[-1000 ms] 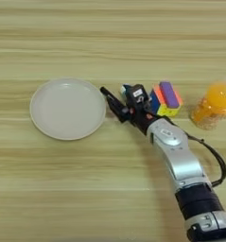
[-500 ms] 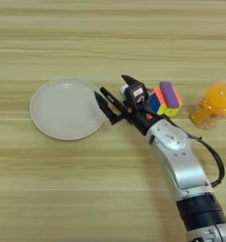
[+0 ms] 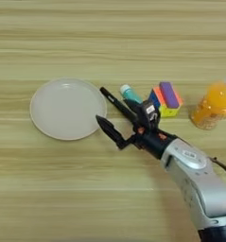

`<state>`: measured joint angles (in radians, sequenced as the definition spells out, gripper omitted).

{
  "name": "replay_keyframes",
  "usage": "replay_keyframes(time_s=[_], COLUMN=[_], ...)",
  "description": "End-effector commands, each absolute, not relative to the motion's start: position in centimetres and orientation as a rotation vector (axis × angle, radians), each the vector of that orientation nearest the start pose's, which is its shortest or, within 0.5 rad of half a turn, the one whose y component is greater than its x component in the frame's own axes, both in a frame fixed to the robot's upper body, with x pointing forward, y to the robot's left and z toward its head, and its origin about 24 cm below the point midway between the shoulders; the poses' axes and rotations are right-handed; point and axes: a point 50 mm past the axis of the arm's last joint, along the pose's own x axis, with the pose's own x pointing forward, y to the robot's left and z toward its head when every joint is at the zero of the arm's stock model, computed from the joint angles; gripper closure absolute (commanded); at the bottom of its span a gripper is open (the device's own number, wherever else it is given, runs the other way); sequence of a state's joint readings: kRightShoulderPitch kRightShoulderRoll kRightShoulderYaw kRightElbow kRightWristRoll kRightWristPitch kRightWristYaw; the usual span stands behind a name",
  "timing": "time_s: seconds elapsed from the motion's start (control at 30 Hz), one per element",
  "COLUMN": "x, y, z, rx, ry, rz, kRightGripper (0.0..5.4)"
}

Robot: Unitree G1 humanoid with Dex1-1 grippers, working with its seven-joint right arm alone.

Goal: Move the objects on the table

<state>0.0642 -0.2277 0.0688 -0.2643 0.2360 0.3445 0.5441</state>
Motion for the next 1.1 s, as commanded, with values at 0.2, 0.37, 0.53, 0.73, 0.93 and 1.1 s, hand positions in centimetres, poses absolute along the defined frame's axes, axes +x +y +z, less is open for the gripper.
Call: replay_keyframes(time_s=[0.2,0.37,0.53,0.73,0.93,1.1], x=[23.0,23.3,23.8,24.9,25.6,26.4], y=[-13.7,-13.4,-12.7,-11.3,-10.5,-10.3], z=[6.7,5.2,4.1,3.6,3.6,3.2], rx=[0.085,0.144,0.211,0.243,0.286,0.319], ry=[0.165,0.252,0.316,0.349,0.376,0.404], rz=[0.712,0.729,0.749,0.777,0.802,0.775], kRightGripper=[0.05,0.05,0.05,0.05,0.05,0.05])
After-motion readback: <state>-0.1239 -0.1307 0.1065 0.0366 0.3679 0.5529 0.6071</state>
